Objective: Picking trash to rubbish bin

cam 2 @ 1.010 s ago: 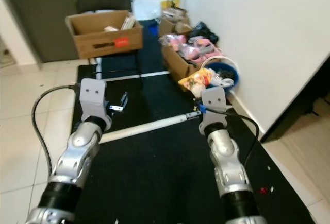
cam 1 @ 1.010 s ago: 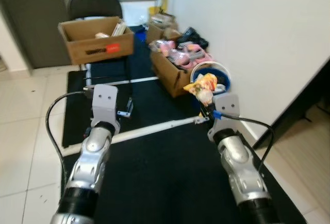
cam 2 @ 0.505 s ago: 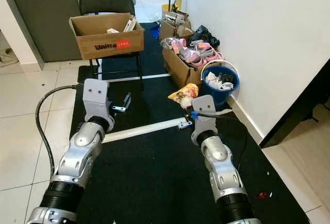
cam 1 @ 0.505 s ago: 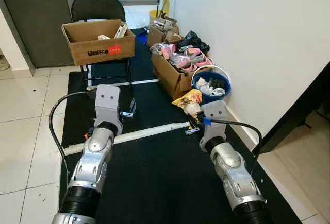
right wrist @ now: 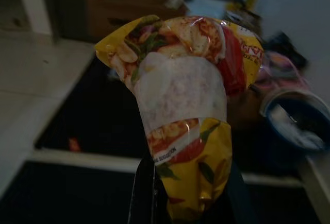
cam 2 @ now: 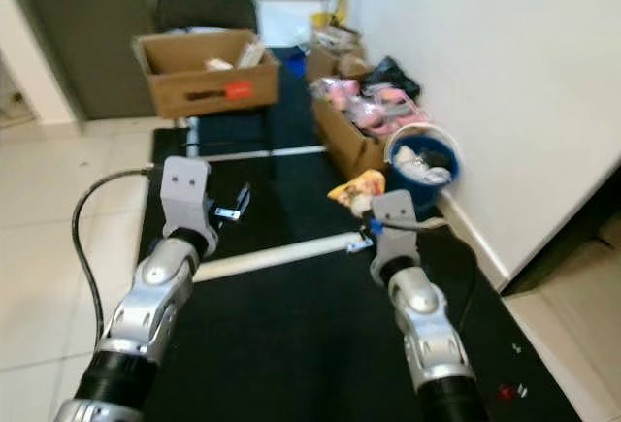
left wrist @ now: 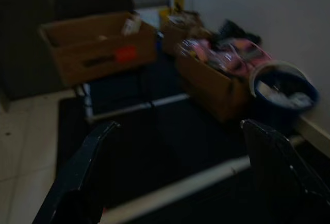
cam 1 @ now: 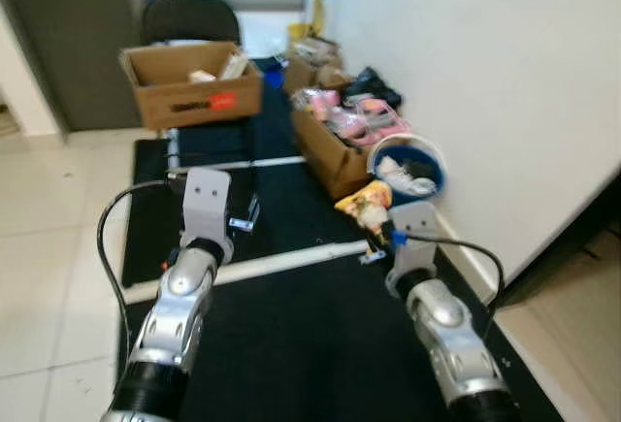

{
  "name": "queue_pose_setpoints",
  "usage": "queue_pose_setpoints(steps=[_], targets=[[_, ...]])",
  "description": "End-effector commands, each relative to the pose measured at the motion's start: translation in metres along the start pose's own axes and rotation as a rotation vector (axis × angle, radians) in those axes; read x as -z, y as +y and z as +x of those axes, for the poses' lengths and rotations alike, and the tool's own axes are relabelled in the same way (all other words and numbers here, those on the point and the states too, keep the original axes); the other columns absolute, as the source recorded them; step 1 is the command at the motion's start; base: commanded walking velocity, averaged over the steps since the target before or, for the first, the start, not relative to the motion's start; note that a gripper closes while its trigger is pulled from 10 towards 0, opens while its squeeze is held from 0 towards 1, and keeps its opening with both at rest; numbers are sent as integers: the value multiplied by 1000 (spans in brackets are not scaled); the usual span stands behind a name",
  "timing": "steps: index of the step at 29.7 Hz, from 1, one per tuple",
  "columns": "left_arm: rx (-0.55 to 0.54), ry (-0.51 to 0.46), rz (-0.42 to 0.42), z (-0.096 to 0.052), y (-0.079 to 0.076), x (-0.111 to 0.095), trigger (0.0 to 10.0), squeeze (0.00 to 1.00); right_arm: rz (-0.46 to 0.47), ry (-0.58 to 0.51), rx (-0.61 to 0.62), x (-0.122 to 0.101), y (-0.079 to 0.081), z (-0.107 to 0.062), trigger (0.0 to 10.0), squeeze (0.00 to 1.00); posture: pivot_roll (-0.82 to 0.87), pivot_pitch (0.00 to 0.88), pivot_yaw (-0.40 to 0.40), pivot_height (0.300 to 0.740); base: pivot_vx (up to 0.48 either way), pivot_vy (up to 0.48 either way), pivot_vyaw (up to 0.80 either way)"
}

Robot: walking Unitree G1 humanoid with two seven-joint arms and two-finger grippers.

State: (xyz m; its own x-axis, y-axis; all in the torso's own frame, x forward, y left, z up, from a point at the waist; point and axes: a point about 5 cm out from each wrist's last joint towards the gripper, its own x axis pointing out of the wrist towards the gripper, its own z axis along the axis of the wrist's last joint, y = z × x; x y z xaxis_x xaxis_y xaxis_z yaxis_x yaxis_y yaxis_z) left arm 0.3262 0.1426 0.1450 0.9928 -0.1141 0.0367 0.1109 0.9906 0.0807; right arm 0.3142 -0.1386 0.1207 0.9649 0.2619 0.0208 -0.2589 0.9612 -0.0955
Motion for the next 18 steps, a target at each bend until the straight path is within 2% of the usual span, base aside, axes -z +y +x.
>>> queue_pose_setpoints(steps=[1, 18], targets=[[4, 12, 6, -1, 0, 1, 10000, 0, 14, 4, -3, 1, 1, -2, 10000, 0, -82, 73, -34, 740, 364, 0, 0], [-24, 43, 18, -1, 6, 5, 10000, 0, 35, 36, -26, 6, 5, -1, 10000, 0, -76, 76, -44, 740, 365, 0, 0]])
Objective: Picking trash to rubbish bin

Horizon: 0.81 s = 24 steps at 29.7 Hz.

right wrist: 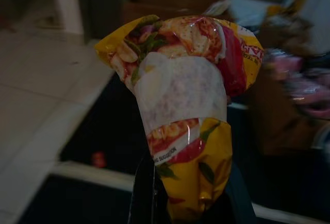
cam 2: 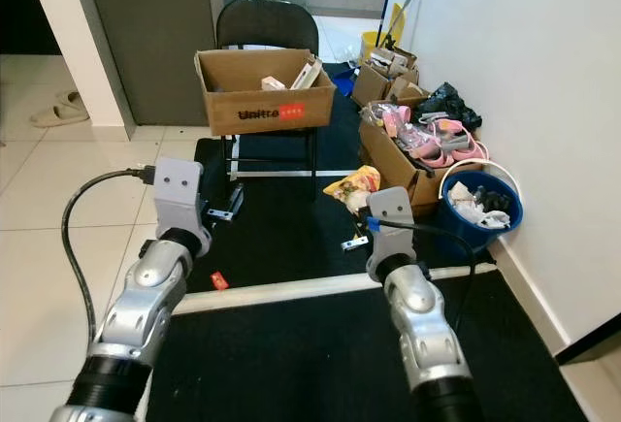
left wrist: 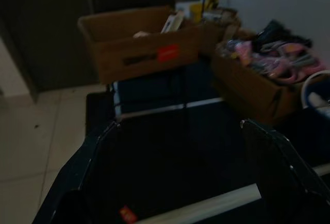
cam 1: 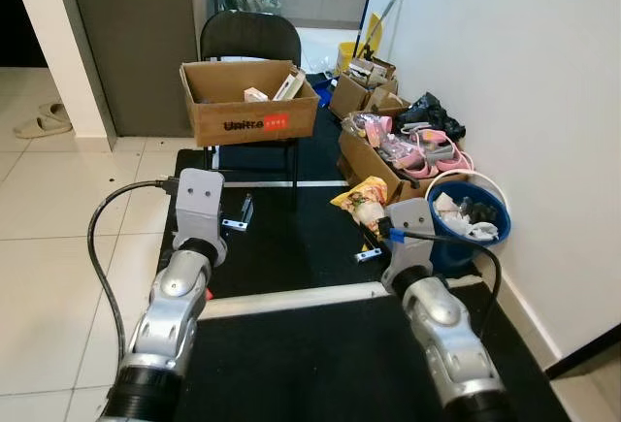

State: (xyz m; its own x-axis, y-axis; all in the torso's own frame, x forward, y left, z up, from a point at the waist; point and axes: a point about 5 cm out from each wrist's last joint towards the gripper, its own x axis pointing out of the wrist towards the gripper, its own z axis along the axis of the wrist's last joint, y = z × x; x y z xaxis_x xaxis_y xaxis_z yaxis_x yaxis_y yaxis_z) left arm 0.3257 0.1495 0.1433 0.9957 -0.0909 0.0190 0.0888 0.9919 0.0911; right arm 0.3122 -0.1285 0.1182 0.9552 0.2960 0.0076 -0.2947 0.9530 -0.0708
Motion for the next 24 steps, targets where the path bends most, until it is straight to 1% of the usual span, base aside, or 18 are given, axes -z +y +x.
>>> queue_pose_setpoints(steps=[1, 4, 10, 24], targets=[[-5, 26, 8, 1, 0, 3, 10000, 0, 16, 30, 8, 5, -5, -2, 10000, 0, -76, 76, -44, 740, 360, 0, 0], [-6, 30, 10, 2, 1, 3, 10000, 0, 29, 41, 11, 6, -5, -2, 10000, 0, -76, 75, -42, 740, 365, 0, 0], [-4, 28, 8, 1, 0, 3, 10000, 0, 24, 62, 17, 11, -6, -3, 10000, 0, -75, 73, -42, 740, 365, 0, -766], [-8, 32, 8, 1, -1, 3, 10000, 0, 28, 66, 20, 14, -6, -4, 10000, 0, -73, 73, -40, 740, 363, 0, 0]])
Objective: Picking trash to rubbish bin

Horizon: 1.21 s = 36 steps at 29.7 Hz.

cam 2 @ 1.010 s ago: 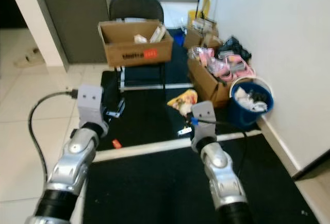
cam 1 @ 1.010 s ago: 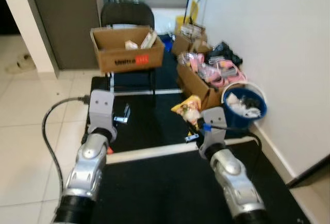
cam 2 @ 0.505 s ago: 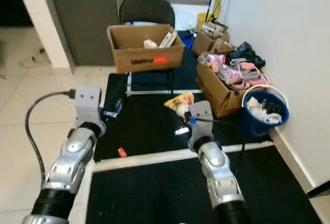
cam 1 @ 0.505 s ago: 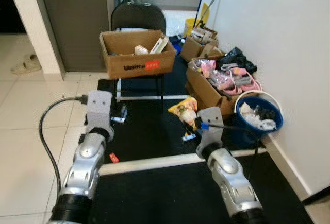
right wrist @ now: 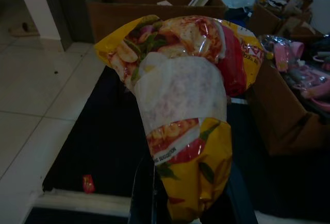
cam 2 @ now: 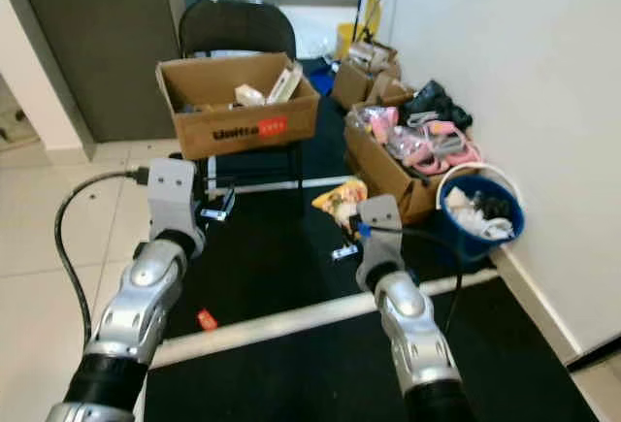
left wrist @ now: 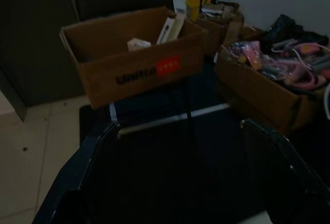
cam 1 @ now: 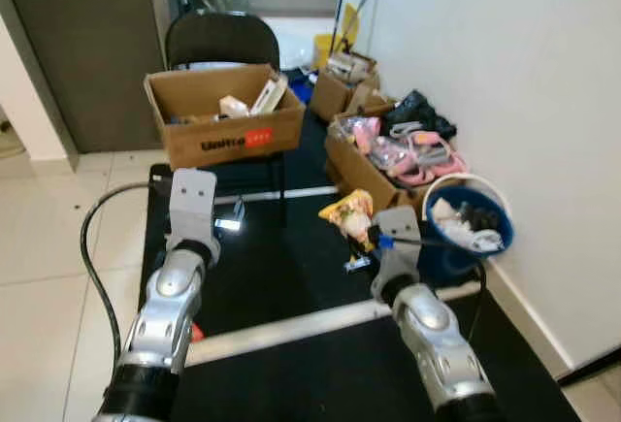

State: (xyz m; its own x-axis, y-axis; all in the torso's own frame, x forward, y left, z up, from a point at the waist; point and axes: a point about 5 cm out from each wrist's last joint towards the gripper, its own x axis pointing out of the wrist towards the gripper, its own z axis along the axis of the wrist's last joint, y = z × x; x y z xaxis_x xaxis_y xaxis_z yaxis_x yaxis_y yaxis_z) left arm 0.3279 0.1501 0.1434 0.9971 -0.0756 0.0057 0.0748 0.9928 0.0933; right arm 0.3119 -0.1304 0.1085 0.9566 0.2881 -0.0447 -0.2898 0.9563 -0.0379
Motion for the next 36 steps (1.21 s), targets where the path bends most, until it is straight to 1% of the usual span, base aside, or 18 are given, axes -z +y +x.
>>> queue_pose_setpoints(steps=[1, 24, 36], targets=[[6, 18, 6, -1, -1, 3, 10000, 0, -5, 14, 14, 4, -5, -3, 10000, 0, -72, 73, -39, 740, 364, 0, 0], [9, 27, 6, -4, 0, 5, 10000, 0, -6, 24, 12, 8, -2, -5, 10000, 0, -71, 79, -34, 740, 362, 0, 0], [16, 31, 4, -3, -1, 4, 10000, 0, -9, 27, 22, 9, -4, -6, 10000, 0, -74, 85, -30, 740, 364, 0, 0]])
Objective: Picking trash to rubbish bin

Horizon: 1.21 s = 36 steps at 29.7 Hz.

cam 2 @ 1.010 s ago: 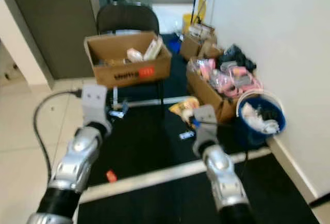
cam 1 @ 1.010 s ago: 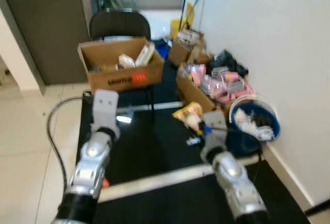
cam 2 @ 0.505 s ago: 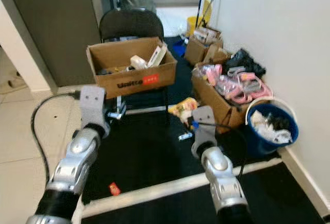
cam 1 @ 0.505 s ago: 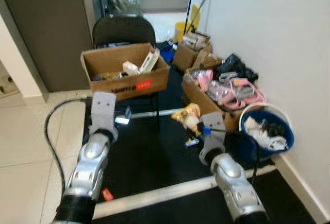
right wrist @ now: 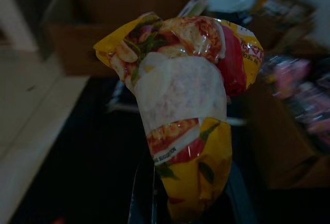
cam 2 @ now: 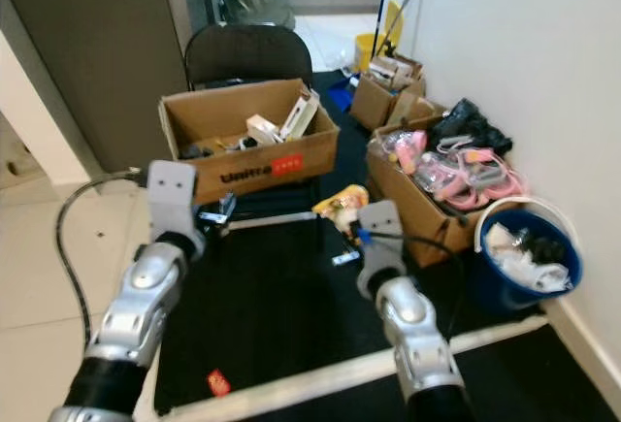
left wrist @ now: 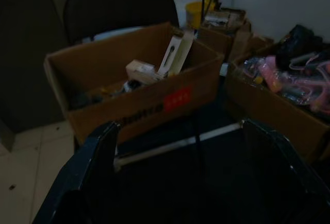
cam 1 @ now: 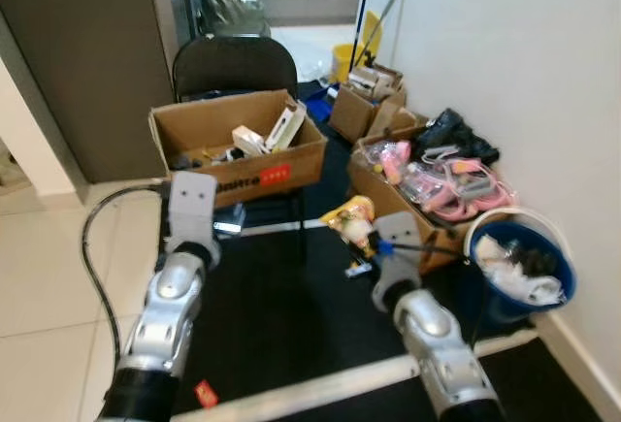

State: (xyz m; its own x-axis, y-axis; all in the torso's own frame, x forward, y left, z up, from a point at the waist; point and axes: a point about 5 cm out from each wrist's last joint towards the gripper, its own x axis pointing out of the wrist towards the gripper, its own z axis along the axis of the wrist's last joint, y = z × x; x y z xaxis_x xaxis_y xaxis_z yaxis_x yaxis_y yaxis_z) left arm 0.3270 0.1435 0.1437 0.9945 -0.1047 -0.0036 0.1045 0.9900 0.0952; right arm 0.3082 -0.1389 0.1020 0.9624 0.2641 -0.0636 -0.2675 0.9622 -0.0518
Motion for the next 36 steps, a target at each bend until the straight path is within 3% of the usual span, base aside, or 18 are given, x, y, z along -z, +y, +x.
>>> queue_pose_setpoints(steps=[1, 36], targets=[[-13, 25, 2, -3, 5, 5, 10000, 0, 3, 7, -1, 2, 3, -1, 10000, 0, -74, 85, -30, 740, 364, 0, 0], [-9, 35, -2, -2, 5, 7, 10000, 0, -4, -6, 1, -2, 2, 4, 10000, 0, -71, 95, -27, 740, 362, 0, 0]])
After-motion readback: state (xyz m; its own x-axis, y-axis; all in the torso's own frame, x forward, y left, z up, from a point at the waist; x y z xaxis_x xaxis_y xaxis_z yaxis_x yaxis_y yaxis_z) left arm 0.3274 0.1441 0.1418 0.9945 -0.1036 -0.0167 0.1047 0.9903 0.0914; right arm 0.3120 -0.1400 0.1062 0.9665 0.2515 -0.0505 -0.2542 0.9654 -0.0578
